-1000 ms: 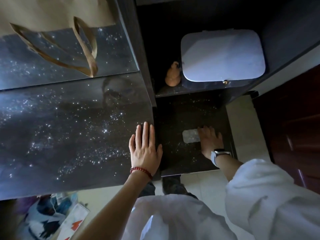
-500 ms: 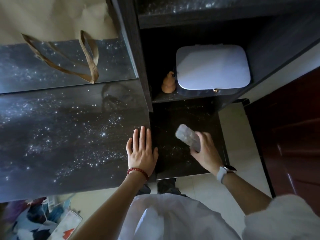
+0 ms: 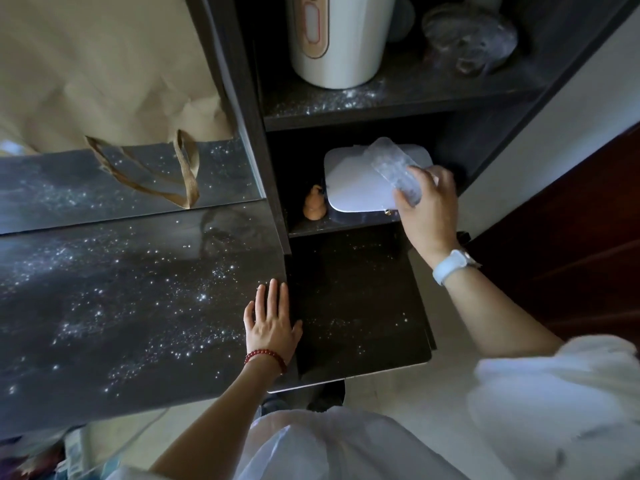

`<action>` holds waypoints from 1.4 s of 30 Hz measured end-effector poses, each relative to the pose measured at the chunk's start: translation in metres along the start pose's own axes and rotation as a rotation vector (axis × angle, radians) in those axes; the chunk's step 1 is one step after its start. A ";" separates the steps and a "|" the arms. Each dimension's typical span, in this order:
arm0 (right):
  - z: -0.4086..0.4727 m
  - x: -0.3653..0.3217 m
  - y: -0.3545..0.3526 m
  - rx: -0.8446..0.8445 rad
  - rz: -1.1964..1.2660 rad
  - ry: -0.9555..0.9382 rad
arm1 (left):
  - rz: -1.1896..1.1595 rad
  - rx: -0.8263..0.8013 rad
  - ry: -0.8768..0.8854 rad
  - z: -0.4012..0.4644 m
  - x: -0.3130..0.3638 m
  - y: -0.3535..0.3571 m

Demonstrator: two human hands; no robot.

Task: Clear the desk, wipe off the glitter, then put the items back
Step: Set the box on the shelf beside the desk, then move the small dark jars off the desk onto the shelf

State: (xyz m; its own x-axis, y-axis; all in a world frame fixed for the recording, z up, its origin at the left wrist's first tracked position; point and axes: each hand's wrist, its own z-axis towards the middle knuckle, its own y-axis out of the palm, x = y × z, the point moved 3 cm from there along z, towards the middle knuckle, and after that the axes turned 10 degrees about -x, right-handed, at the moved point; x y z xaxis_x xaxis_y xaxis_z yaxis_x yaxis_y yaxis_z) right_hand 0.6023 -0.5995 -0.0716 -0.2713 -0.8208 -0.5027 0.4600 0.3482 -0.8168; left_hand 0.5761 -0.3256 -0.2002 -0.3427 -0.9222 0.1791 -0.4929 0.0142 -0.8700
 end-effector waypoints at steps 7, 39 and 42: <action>0.001 -0.008 0.009 -0.077 -0.066 0.072 | -0.023 -0.037 -0.024 -0.002 0.002 -0.006; -0.301 -0.543 0.269 -0.902 0.072 -0.659 | -0.464 0.390 -0.604 -0.283 -0.512 -0.071; -0.286 -0.568 0.297 -0.955 0.063 -0.654 | -0.494 0.359 -0.601 -0.262 -0.540 -0.080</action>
State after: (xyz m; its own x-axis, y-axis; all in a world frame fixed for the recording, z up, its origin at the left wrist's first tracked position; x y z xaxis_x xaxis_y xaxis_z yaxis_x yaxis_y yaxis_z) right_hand 0.6515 0.0998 -0.1094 0.3468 -0.7703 -0.5352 -0.4441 0.3677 -0.8170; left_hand 0.5914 0.2729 -0.1074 0.3768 -0.8402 0.3900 -0.1566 -0.4728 -0.8672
